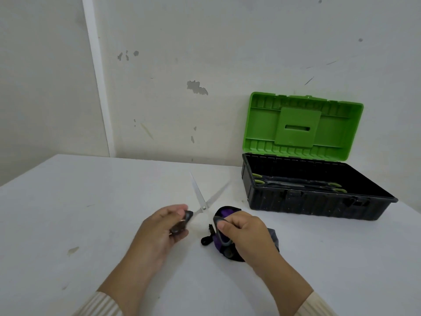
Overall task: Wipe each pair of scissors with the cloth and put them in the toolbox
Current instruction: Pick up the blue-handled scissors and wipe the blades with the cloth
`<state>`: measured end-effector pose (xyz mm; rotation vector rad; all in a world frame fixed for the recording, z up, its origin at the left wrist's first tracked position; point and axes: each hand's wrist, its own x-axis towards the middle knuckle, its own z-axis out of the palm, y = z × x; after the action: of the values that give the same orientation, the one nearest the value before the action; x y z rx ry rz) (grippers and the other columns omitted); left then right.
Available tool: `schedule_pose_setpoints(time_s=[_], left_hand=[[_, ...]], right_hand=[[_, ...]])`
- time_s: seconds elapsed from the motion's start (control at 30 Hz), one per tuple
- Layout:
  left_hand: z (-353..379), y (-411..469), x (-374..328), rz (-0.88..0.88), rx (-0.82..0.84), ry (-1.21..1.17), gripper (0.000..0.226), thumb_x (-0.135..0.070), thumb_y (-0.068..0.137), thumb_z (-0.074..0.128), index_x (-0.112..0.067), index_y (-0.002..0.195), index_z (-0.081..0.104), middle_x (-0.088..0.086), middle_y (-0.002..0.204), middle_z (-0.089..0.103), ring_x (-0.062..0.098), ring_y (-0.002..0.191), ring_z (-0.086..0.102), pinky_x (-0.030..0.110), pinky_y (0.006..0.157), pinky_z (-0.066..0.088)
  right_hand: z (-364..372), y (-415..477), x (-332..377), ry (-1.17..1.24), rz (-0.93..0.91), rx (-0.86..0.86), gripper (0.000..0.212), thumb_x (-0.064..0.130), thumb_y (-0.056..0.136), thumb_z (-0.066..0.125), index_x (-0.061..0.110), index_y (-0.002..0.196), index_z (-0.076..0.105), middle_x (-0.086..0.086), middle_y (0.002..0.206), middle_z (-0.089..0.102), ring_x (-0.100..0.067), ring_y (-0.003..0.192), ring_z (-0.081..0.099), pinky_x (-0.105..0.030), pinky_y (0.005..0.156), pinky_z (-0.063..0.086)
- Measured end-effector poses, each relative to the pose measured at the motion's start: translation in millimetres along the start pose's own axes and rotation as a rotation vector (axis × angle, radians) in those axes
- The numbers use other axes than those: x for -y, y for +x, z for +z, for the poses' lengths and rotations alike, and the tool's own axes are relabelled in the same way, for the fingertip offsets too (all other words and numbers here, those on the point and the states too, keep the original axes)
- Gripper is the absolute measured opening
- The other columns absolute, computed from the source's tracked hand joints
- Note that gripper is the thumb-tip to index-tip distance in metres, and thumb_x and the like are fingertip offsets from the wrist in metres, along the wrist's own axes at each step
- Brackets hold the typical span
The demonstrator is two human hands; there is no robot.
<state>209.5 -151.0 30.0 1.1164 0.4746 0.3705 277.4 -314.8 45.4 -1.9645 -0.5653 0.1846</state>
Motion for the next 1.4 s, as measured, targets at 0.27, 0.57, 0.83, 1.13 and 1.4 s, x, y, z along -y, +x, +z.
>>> schedule_pose_setpoints(time_s=[0.27,0.57,0.83,1.13,1.4], left_hand=[[15,-17,13,-0.049,0.247,0.165,0.022,-0.004,0.092,0.054,-0.006,0.087,0.075,0.010,0.065,0.057,0.020,0.062,0.057,0.028,0.057,0.055],[17,-19,8,-0.012,0.164,0.140,0.025,-0.002,0.092,0.053,-0.011,0.085,0.075,0.009,0.060,0.057,0.013,0.049,0.060,0.028,0.053,0.056],[20,-27,10,0.067,0.211,0.337,0.023,-0.009,0.092,0.057,-0.020,0.091,0.077,0.000,0.074,0.072,0.013,0.065,0.067,0.028,0.062,0.057],[69,-51,15,0.345,0.232,0.529,0.034,-0.017,0.091,0.059,-0.029,0.124,0.061,-0.013,0.091,0.070,0.007,0.079,0.067,0.021,0.067,0.055],[157,-44,66,0.200,0.408,0.712,0.054,-0.024,0.095,0.051,-0.026,0.146,0.031,-0.007,0.134,0.053,0.005,0.111,0.054,0.016,0.086,0.043]], right_hand=[[11,-3,-4,0.072,0.000,-0.139,0.032,0.023,0.084,0.062,-0.003,0.065,0.059,-0.007,0.062,0.051,-0.016,0.058,0.046,-0.027,0.054,0.040],[12,-3,-10,-0.037,-0.090,-0.024,0.052,0.053,0.085,0.047,0.004,0.070,0.057,-0.014,0.065,0.058,-0.018,0.059,0.050,-0.035,0.061,0.045],[17,-5,-8,-0.153,-0.221,-0.114,0.028,0.045,0.088,0.047,0.023,0.083,0.064,0.008,0.078,0.060,-0.003,0.075,0.054,-0.018,0.068,0.043],[-34,-3,14,-0.144,-0.147,-0.289,0.028,0.027,0.083,0.060,0.008,0.062,0.059,0.000,0.061,0.059,-0.010,0.059,0.050,-0.026,0.058,0.040],[-131,-6,-32,-0.307,0.149,-0.316,0.023,0.025,0.088,0.054,0.011,0.075,0.067,0.000,0.057,0.057,-0.010,0.050,0.049,-0.021,0.049,0.038]])
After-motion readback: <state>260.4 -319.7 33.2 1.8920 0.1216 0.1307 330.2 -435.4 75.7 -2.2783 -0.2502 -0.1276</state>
